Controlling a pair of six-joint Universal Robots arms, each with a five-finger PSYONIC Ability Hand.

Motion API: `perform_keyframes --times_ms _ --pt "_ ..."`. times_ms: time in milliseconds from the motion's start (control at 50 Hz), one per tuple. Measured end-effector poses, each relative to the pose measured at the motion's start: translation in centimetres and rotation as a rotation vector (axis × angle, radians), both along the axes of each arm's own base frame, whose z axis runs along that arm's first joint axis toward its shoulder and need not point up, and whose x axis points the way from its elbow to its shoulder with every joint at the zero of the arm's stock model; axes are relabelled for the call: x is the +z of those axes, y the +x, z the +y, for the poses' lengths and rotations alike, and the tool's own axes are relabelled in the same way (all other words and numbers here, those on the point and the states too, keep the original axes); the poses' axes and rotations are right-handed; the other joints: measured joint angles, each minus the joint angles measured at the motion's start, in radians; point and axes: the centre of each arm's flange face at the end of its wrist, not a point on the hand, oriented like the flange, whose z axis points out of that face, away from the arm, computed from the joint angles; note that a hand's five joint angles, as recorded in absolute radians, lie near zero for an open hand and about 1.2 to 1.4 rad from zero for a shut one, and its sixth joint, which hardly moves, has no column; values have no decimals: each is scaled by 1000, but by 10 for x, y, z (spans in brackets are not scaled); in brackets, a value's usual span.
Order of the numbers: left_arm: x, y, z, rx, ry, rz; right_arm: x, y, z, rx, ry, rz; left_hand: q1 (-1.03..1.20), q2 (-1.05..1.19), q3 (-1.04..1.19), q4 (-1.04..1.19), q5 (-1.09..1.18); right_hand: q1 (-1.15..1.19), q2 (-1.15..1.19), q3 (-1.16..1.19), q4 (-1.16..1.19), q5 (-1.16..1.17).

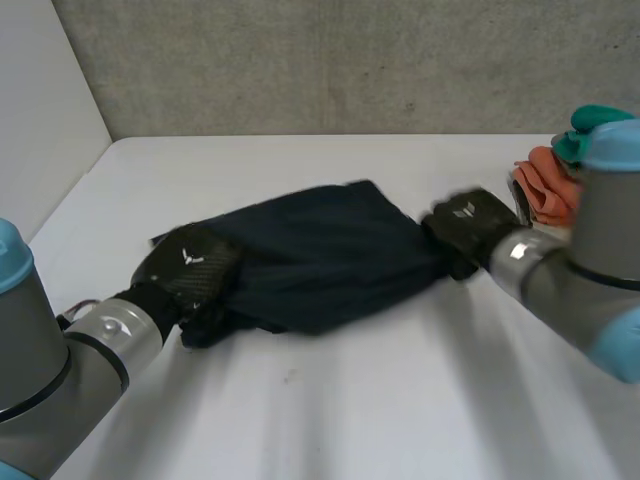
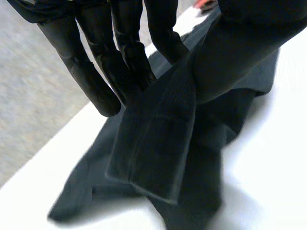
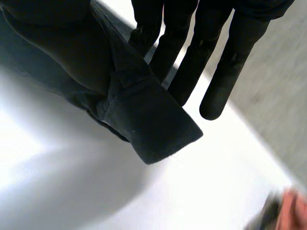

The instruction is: Fold the laundry.

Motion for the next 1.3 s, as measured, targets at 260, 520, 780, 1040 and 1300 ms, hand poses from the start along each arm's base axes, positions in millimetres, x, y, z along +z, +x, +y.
perform_keyframes --times_ms 260,520,780,1040,1300 --pt "-27 -6 15 -137 301 -100 -4 -52 93 189 388 436 0 0 0 0 0 0 0 1 3 26" --pt "121 -53 -108 38 -432 228 94 3 -35 -70 -337 -91 0 3 5 0 0 0 0 2 3 35" --pt "204 -41 -124 136 -727 524 193 11 -53 -121 -918 -484 0 3 5 0 0 0 0 5 4 35" --pt "40 -41 -88 38 -269 300 32 14 -53 -83 -416 -234 0 4 5 1 0 16 0 5 4 35" --pt "-73 -22 -23 -12 82 19 -86 -9 -13 -83 -23 51 0 6 5 1 0 16 0 5 4 35"
